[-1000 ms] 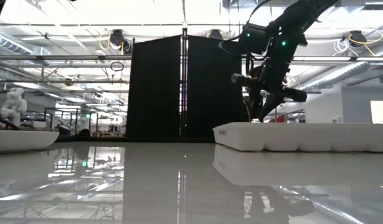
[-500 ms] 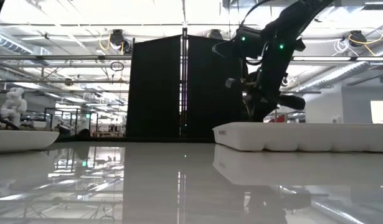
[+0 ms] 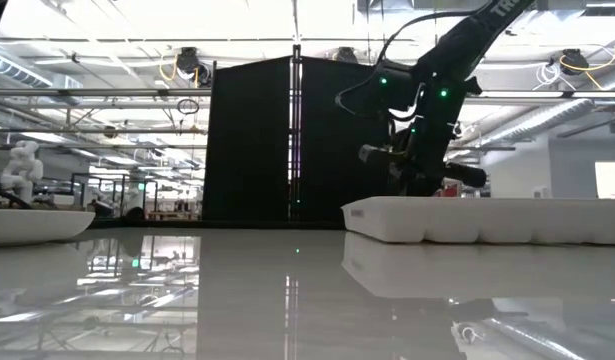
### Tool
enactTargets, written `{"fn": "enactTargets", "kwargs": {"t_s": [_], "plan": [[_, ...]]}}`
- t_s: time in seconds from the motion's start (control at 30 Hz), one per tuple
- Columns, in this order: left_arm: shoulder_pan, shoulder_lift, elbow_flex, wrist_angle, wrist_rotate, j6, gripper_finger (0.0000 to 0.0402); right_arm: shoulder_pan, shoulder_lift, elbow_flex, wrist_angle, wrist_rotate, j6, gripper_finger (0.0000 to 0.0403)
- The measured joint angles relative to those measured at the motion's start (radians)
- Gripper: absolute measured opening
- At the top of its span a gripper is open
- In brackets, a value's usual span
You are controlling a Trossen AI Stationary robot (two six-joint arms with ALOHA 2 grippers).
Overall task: Sort silverware
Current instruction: Put the bronze spoon into the silverware tray, then return to Home Position
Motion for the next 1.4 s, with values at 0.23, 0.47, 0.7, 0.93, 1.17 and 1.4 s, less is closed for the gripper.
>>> {"fn": "enactTargets", "kwargs": {"t_s": [0.23,0.47,0.7,0.93,1.17,1.4], "plan": [[0.0,0.0,0.0,0.0,0.0,0.019,0.0215,0.007,-0.053,-0.003,-0.011,-0.149,-0.007,0.0],[0.0,0.0,0.0,0.0,0.0,0.019,0.0215,0.037,-0.054,-0.003,-0.009,-0.154,-0.013,0.0],[0.0,0.0,0.0,0.0,-0.001,0.019,0.0215,0.022,-0.063,-0.003,0.006,0.113,-0.039,0.0],[0.0,0.0,0.0,0.0,-0.001,0.019,0.0215,-0.026,-0.057,-0.002,0.0,0.116,-0.058,0.0],[0.0,0.0,0.0,0.001,-0.001,0.02,0.0215,-0.025,-0.057,-0.002,-0.014,0.096,-0.066,0.0],[0.0,-0.035,0.032,-0.048,-0.062,-0.068,0.0215,0.051,-0.169,-0.002,0.047,-0.005,-0.232,0.0]]}}
